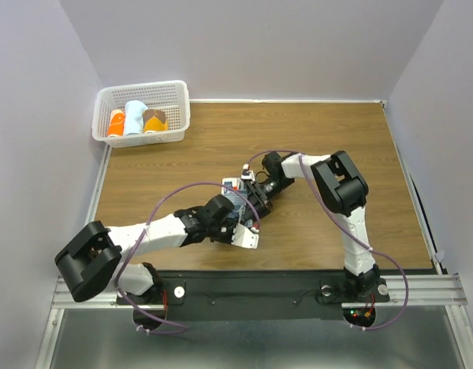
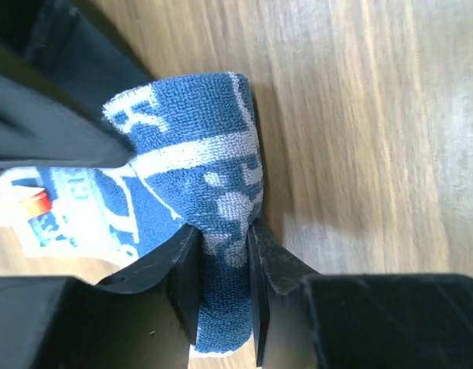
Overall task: Roll the towels
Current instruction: Roll the towel
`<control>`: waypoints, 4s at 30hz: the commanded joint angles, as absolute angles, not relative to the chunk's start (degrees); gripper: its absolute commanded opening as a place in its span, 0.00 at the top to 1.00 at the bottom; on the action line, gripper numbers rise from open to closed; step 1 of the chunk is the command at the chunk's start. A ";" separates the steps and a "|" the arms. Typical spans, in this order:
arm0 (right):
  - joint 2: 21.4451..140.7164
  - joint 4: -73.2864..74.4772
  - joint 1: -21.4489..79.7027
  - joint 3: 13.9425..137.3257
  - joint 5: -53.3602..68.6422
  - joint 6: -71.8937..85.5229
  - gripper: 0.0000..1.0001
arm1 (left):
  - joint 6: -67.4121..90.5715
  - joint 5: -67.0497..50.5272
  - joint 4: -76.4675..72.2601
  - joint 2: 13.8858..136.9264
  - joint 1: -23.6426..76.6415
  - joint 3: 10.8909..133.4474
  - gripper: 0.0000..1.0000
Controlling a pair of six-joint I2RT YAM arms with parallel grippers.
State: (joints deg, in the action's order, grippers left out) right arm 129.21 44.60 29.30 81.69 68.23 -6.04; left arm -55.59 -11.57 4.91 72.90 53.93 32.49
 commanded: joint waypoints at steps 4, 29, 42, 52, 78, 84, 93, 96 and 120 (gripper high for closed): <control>122.00 43.33 23.65 83.67 61.00 -6.94 0.29 | -55.72 -27.41 21.78 82.60 46.42 40.33 0.76; 84.90 38.59 25.47 65.31 37.90 -19.60 0.12 | -62.30 -53.34 57.82 126.37 31.73 77.77 0.76; 91.22 21.72 50.25 62.23 16.44 -29.88 0.21 | -65.30 -53.61 62.40 134.29 26.63 84.46 0.75; 96.67 8.72 58.44 55.90 10.37 -35.68 0.33 | -65.04 -53.00 61.00 135.62 25.93 84.82 0.74; 95.97 33.48 56.43 56.67 24.43 -22.33 0.99 | -61.97 -49.75 49.68 107.86 13.37 78.93 0.15; 101.23 38.49 51.95 61.95 36.37 -20.57 0.99 | -56.52 -50.45 42.12 103.19 8.53 77.09 0.14; 117.58 50.44 42.63 75.49 53.86 -22.59 0.99 | -54.05 -41.68 22.34 79.74 8.35 56.72 0.03; 122.33 53.52 40.96 78.82 58.08 -22.85 0.99 | -57.82 -36.40 19.96 70.51 9.23 46.28 0.01; 143.00 72.16 34.89 94.13 67.85 -28.21 0.79 | -54.49 -1.25 -7.45 66.00 63.63 24.88 0.22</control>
